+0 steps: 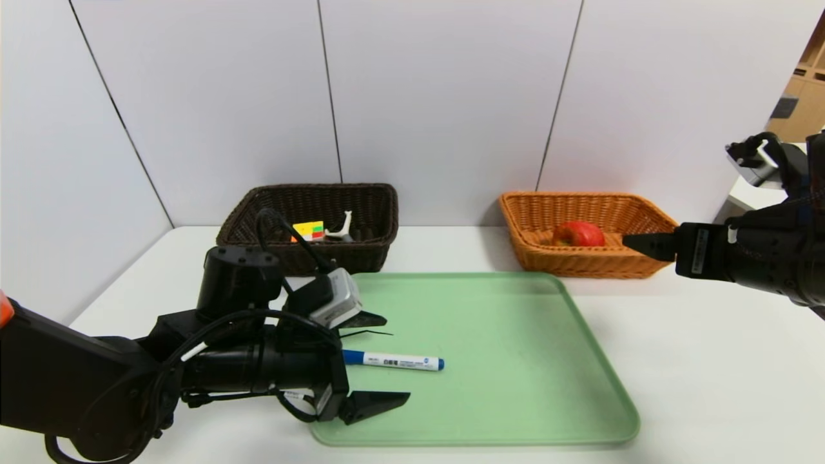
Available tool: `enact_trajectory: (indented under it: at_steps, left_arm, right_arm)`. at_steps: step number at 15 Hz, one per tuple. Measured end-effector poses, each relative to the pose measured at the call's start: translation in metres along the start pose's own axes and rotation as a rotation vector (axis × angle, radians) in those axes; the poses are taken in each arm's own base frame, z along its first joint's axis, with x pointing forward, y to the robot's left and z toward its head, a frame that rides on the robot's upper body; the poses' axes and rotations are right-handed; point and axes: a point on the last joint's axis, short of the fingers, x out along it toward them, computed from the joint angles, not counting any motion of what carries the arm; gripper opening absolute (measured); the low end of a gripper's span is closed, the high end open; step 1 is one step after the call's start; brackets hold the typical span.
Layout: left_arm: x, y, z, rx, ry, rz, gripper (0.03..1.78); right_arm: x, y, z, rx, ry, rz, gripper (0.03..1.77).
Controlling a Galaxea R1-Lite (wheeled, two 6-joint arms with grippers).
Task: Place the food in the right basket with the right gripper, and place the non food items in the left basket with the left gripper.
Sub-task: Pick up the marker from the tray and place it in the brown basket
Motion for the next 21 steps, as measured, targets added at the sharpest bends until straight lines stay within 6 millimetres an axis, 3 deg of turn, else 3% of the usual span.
enact_trajectory:
  at_steps: [8, 13, 21]
  left_arm:
    - [0.019, 0.016, -0.021, -0.073, 0.098, 0.013, 1.69]
    - [0.022, 0.030, -0.020, -0.105, 0.172, 0.033, 1.69]
    - [0.022, 0.029, -0.020, -0.098, 0.189, 0.046, 1.69]
  right_arm:
    - [0.001, 0.000, -0.001, 0.002, 0.005, 0.001, 1.70]
    - [0.008, 0.001, -0.001, 0.006, -0.014, 0.005, 1.70]
    - [0.015, 0.003, -0.002, 0.001, -0.006, 0.004, 1.70]
